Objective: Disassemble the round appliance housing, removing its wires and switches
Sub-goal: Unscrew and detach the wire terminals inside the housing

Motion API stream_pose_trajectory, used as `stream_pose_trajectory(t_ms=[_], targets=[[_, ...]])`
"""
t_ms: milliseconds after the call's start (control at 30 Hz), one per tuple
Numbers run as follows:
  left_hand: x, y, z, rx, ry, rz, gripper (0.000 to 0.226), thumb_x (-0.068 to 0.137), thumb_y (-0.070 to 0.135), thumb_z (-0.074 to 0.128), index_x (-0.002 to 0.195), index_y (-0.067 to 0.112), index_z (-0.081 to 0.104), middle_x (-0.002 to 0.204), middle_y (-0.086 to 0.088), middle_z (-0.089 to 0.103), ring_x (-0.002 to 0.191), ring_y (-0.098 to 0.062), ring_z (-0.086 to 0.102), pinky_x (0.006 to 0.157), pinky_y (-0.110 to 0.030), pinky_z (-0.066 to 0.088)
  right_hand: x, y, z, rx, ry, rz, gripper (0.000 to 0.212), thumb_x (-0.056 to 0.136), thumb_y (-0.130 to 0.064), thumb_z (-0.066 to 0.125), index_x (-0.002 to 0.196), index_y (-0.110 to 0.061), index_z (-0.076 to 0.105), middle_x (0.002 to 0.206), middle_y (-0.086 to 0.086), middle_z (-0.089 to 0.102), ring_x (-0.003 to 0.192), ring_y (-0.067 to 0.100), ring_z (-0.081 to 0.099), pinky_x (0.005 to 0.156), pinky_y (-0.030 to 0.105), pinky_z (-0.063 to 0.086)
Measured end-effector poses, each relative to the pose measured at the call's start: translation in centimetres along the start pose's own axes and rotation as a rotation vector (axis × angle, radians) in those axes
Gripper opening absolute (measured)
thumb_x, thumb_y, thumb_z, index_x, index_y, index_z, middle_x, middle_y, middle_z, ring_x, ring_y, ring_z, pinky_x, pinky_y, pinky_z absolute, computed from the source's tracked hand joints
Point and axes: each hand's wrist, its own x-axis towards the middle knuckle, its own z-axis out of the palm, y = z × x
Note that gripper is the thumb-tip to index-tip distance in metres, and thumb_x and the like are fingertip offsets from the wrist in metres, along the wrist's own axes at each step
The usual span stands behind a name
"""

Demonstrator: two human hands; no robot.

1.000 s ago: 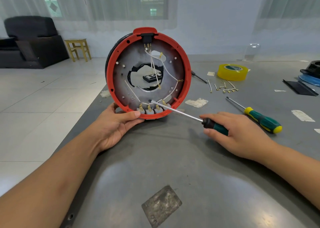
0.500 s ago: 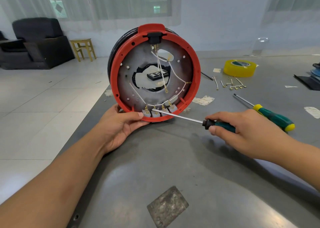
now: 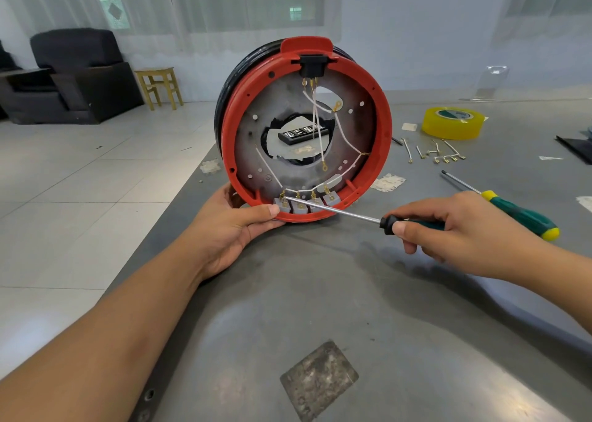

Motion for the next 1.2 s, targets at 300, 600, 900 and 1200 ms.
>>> stream_pose_trajectory(t_ms=[300, 600, 900, 1200], targets=[[0.0, -0.1, 0.1, 0.007, -0.004, 0.005, 0.07, 0.067, -0.01, 0.079, 0.133, -0.005, 0.055, 0.127, -0.023, 0.072, 0.11, -0.04, 0.075, 0.081, -0.041, 0.065, 0.0, -0.2, 0.0, -0.102, 0.043, -0.079, 0.023, 0.092, -0.052, 0.054, 0.108, -0.048, 0.069, 0.074, -0.025, 0.07, 0.07, -0.001, 0.065, 0.063, 0.013, 0.048], [0.0, -0.1, 0.0, 0.022, -0.005, 0.005, 0.07, 0.066, -0.009, 0.077, 0.133, -0.006, 0.055, 0.131, -0.024, 0.069, 0.112, -0.04, 0.074, 0.082, -0.04, 0.065, -0.2, 0.1, -0.2, -0.109, 0.052, -0.12, 0.016, 0.091, -0.055, 0.053, 0.102, -0.054, 0.065, 0.073, -0.027, 0.07, 0.068, -0.005, 0.065, 0.06, 0.006, 0.043], [0.1, -0.1, 0.0, 0.023, 0.0, 0.004, 0.07, 0.066, -0.008, 0.077, 0.133, -0.007, 0.055, 0.132, -0.025, 0.069, 0.111, -0.039, 0.074, 0.081, -0.04, 0.065, 0.0, -0.4, 0.2, -0.087, 0.053, -0.088, 0.034, 0.084, -0.068, 0.042, 0.107, -0.053, 0.063, 0.075, -0.028, 0.069, 0.073, -0.006, 0.065, 0.064, 0.006, 0.046], [0.1, -0.1, -0.1, 0.018, 0.013, -0.009, 0.071, 0.067, -0.008, 0.078, 0.135, -0.006, 0.055, 0.134, -0.025, 0.067, 0.11, -0.04, 0.074, 0.082, -0.041, 0.065, -1.0, -1.0, 1.0, -0.294, 0.141, -0.067, 0.049, 0.089, -0.061, 0.045, 0.123, -0.037, 0.07, 0.078, -0.013, 0.07, 0.062, 0.005, 0.061, 0.055, 0.029, 0.055]])
